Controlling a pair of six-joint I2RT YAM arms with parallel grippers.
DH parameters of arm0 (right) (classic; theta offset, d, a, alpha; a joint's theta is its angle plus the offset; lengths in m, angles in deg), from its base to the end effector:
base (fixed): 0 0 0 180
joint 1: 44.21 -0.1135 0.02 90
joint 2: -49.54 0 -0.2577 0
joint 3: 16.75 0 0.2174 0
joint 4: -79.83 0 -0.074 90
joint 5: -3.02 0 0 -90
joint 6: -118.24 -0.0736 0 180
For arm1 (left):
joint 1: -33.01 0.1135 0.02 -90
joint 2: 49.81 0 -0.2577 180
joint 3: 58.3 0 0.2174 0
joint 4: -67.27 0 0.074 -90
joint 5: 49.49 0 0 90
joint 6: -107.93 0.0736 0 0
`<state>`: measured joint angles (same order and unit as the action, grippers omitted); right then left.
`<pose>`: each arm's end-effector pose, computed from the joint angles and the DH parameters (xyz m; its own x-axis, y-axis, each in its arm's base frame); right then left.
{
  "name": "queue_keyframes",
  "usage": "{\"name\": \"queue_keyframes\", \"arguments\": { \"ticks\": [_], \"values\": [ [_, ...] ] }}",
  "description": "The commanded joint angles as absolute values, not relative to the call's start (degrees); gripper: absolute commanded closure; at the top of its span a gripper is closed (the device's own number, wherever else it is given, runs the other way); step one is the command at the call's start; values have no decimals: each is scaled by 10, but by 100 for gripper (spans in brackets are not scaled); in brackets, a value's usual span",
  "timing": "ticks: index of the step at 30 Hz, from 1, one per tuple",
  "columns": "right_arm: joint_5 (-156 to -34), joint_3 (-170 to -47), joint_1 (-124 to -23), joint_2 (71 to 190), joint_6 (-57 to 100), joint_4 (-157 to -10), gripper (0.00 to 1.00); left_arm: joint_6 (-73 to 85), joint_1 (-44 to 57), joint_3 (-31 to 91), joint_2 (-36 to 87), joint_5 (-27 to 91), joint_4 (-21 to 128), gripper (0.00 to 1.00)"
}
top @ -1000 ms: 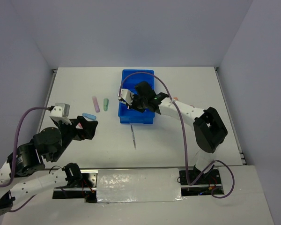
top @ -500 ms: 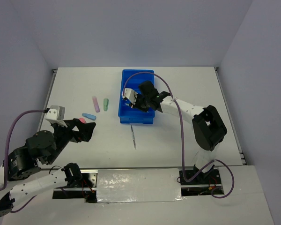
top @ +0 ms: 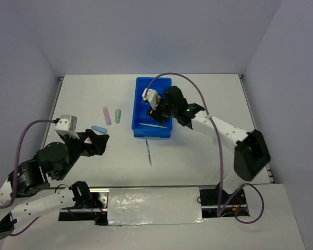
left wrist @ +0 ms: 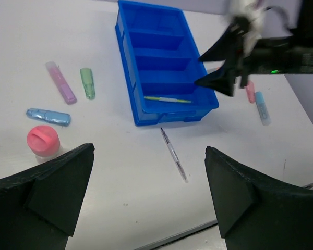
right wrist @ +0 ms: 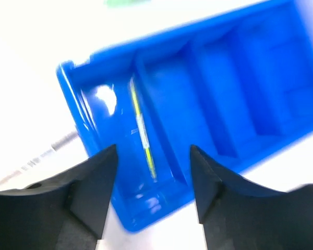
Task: Sort the stationery into containers
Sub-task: Place the pen in the storage box, then pick up the pen from the center of the board.
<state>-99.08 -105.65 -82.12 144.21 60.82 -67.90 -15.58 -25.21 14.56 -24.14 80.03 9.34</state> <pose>0.2842 0.2409 0.2585 -0.0160 -0.6798 -0.7332 -0.8778 0.3607 -0.3153 0.0735 -0.0297 0.3602 -0.2621 -0.3856 -0.8847 0.2180 0.8693 -0.4435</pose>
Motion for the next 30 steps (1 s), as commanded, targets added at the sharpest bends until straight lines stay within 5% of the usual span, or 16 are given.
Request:
{"name": "queue_keyframes", "arguments": {
  "ticks": [1,9,14,30],
  "values": [
    [-951,-1019,-809,1300,459,-799,34,-200,-254,152,-170,825,105,1],
    [-871,-932,-762,1164,177,-701,34,-386,-255,129,108,765,147,1],
    [-765,-884,-723,1150,138,-608,26,-452,-261,116,210,722,201,1],
    [-867,-830,-663,1180,136,-619,32,-466,-234,179,455,678,264,11]
  ]
}}
